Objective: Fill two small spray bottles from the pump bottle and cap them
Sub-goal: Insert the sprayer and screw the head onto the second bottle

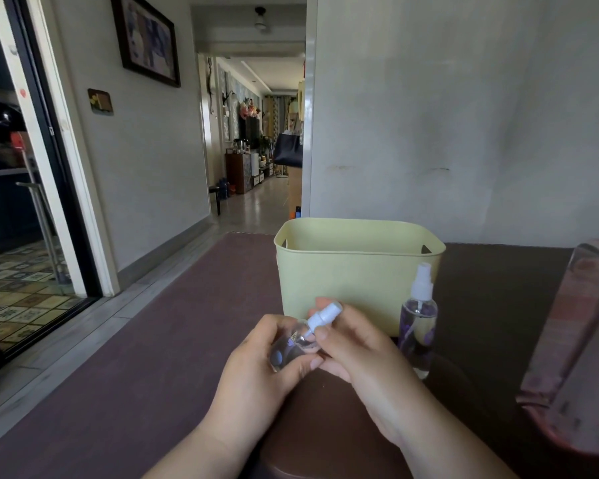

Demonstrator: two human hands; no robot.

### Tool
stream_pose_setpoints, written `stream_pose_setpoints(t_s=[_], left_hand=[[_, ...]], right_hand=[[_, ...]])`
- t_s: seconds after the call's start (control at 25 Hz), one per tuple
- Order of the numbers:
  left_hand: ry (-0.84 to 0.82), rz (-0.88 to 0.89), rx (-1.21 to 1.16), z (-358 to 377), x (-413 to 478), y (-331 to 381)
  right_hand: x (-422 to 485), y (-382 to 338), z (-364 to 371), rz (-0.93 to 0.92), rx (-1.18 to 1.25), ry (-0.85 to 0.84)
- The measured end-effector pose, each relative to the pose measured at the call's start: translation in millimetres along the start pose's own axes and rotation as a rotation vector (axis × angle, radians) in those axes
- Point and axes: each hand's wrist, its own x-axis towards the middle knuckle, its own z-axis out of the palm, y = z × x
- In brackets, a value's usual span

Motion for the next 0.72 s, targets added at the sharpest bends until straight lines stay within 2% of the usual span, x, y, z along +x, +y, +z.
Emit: stream_pose_setpoints(t_s=[0.16, 0.28, 0.72], left_hand=[[-0.028, 0.02, 0.004, 1.3, -0.9, 1.2], [-0.02, 0.019, 0.0, 1.3, 0.2, 0.5], [-0.031, 0.017, 0.01, 1.1, 3.0, -6.6]], right_hand=[[1.8, 1.0, -1.2, -0.029, -0.083, 0.052], [2.3, 1.1, -1.8, -0.026, -0.029, 0.023], [4.2, 3.2, -2.3, -0.001, -0.146, 0.029]])
